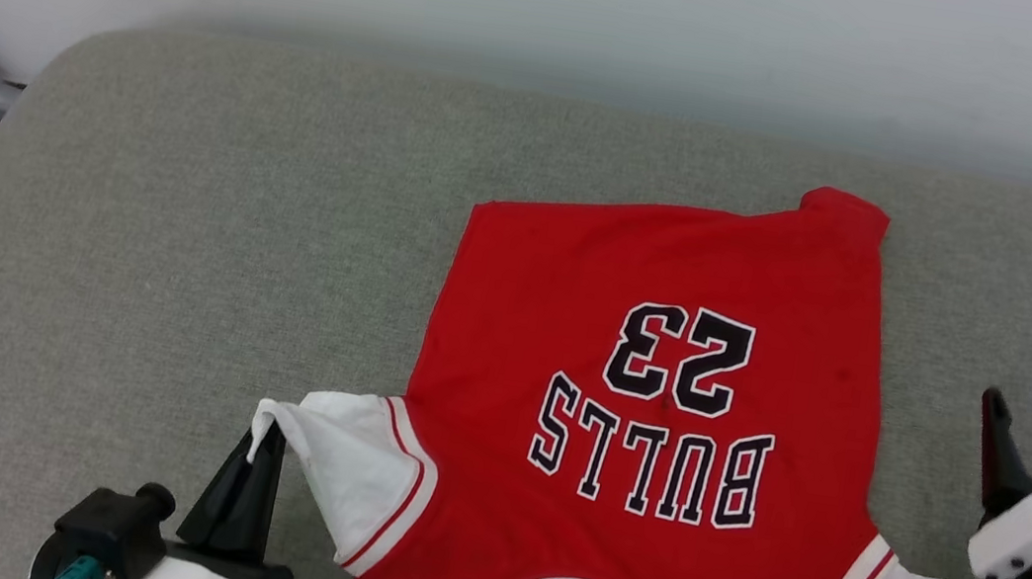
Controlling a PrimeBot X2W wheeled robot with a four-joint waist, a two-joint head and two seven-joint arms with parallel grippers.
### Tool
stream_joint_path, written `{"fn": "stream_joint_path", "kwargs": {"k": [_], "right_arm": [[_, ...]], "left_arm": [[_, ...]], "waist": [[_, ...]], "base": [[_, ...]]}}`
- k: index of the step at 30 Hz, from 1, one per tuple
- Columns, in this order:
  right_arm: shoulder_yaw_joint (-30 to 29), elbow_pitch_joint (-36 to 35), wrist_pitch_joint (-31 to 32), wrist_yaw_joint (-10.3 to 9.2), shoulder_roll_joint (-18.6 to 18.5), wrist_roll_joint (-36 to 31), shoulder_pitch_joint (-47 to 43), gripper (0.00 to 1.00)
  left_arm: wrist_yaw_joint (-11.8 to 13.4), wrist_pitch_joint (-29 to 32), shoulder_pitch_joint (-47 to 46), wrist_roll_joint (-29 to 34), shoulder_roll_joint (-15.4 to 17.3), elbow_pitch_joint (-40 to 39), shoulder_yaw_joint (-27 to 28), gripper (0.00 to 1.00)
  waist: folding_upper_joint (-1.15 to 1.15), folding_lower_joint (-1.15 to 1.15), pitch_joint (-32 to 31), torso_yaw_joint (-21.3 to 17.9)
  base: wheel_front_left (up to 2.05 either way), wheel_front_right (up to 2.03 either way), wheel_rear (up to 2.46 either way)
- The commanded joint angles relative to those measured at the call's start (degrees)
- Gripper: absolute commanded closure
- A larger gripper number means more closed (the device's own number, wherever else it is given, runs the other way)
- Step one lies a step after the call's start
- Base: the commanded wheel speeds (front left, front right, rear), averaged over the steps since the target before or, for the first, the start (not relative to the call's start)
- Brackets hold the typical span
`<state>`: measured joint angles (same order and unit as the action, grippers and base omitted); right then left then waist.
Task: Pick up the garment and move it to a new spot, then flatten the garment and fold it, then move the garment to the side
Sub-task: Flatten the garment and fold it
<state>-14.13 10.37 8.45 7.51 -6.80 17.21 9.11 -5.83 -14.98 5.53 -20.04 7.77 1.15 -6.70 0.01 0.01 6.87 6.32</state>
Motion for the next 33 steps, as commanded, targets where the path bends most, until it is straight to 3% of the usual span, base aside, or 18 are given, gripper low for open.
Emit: {"fn": "stream_joint_path", "kwargs": {"k": [1,16,23,28,29,30,31,33], "right_arm": [[0.1,2.1,1.0,-0.03,-0.9,0.4,4.2,0.0],[-0.3,28.6,23.4,-0.03,-10.5,-6.3,41.5,0.0],[-1.3,33.6,32.4,-0.03,-11.3,-12.2,49.1,0.0],[-4.3,38.8,42.3,-0.07,-10.6,-15.9,46.6,0.0],[-4.7,39.4,44.2,-0.08,-10.3,-16.9,45.8,0.23],[-5.4,39.7,45.7,-0.09,-9.9,-17.2,45.4,0.67],[-6.1,39.6,46.8,-0.08,-9.4,-17.6,45.2,1.0],[-6.2,38.7,47.2,-0.07,-8.3,-18.3,45.1,1.0]], "left_arm": [[-0.3,-0.3,-1.4,0.6,-0.5,-0.8,0.2,1.0],[-1.7,-0.3,-11.4,2.2,-3.1,-4.1,-3.4,1.0],[-1.7,-0.3,-14.3,1.0,-3.1,-4.7,-4.9,1.0],[-1.6,-0.3,-15.2,0.6,-3.1,-4.5,-5.2,1.0],[-1.6,-0.3,-15.3,0.6,-2.8,-4.4,-5.2,1.0],[-1.6,-0.3,-15.5,0.6,-2.6,-4.4,-5.2,1.0],[-1.6,-0.3,-15.5,0.7,-2.3,-4.3,-5.2,1.0],[-1.6,-0.3,-15.5,0.9,-2.1,-4.1,-5.2,1.0]], "waist": [[-0.01,-0.01,3.7,2.3],[-0.01,-0.01,17.2,10.1],[-0.01,-0.01,21.4,11.7],[-0.01,-0.01,22.5,12.1],[-0.01,-0.01,22.6,12.1],[-0.01,-0.01,22.7,12.1],[-0.01,-0.01,22.7,12.0],[-0.01,-0.01,22.5,11.8]], "base": [[0.0,0.0,0.0],[0.0,0.0,0.0],[0.0,0.0,0.0],[0.0,0.0,0.0],[0.0,0.0,0.0],[0.0,0.0,0.0],[0.0,0.0,0.0],[0.0,0.0,0.0]]}}
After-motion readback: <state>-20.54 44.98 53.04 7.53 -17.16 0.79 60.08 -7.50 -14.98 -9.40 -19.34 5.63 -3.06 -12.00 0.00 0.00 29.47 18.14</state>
